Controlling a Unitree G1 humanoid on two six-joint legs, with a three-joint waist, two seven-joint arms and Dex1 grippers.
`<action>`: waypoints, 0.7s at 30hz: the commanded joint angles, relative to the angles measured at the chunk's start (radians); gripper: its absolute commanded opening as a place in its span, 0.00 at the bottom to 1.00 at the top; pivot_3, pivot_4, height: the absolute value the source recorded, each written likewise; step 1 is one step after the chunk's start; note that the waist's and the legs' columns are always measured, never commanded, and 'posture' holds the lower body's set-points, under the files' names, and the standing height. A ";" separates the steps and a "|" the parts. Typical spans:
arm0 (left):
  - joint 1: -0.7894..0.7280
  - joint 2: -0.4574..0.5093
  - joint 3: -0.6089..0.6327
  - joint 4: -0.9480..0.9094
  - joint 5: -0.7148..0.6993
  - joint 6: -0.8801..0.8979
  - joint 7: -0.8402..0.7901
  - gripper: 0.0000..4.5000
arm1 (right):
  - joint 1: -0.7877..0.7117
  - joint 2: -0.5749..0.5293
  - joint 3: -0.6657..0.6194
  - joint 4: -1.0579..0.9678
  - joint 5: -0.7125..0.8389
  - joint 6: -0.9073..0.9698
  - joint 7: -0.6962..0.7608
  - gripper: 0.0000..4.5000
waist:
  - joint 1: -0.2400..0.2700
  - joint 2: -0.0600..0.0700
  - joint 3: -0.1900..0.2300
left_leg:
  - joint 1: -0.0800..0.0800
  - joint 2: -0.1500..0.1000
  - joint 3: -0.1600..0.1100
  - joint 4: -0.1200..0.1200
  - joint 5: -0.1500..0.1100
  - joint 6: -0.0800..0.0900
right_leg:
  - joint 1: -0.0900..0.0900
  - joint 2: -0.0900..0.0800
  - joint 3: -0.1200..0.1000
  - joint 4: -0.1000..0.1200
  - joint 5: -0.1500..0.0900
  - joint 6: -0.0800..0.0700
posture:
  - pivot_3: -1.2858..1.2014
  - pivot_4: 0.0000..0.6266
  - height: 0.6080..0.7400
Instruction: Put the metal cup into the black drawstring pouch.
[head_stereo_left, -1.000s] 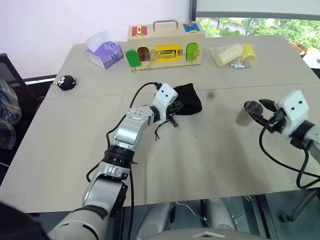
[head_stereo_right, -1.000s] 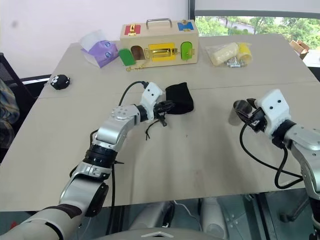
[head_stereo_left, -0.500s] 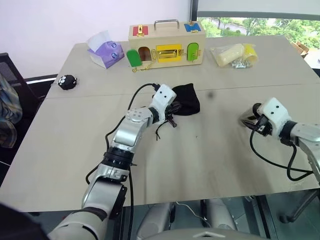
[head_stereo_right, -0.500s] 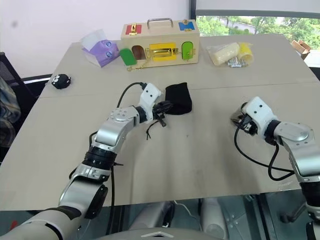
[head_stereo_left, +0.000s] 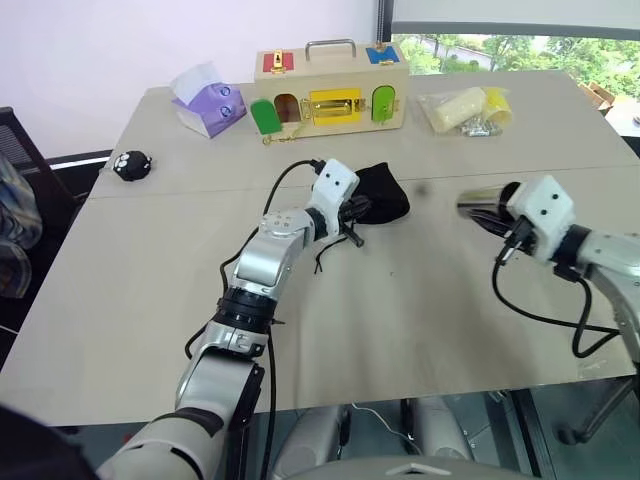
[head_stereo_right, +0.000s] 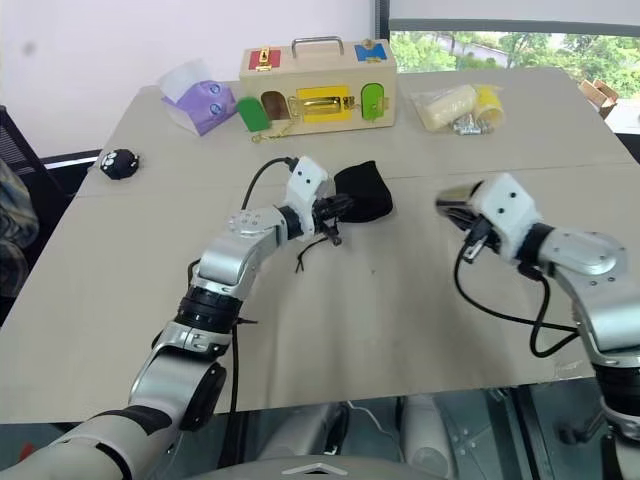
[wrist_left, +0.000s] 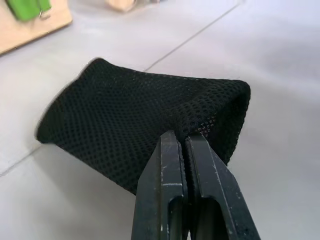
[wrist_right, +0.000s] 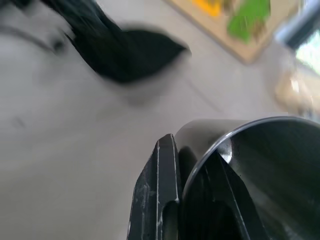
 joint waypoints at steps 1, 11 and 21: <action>-0.045 -0.018 0.029 -0.021 -0.045 0.061 -0.001 0.00 | -0.032 0.084 0.086 -0.079 -0.001 -0.021 -0.033 0.01 | 0.001 0.000 0.000 | 0.000 0.000 0.000 0.000 0.000 0.000 | 0.000 0.000 0.000 0.000 0.000 0.000 | 0.52 0.24 0.77; -0.091 -0.034 0.057 -0.147 -0.140 0.288 0.008 0.00 | -0.142 0.258 0.235 0.139 -0.180 -0.157 -0.115 0.01 | 0.000 0.000 0.000 | -0.001 -0.002 -0.001 0.001 0.000 0.000 | -0.001 0.001 -0.001 0.001 0.000 0.000 | 0.52 0.24 0.77; -0.101 -0.031 0.053 -0.206 -0.183 0.368 0.016 0.00 | -0.191 0.429 0.221 0.310 -0.250 -0.230 -0.251 0.01 | -0.024 0.000 0.000 | -0.001 -0.002 -0.001 0.001 0.000 0.000 | -0.001 0.001 -0.001 0.002 0.000 0.000 | 0.52 0.24 0.77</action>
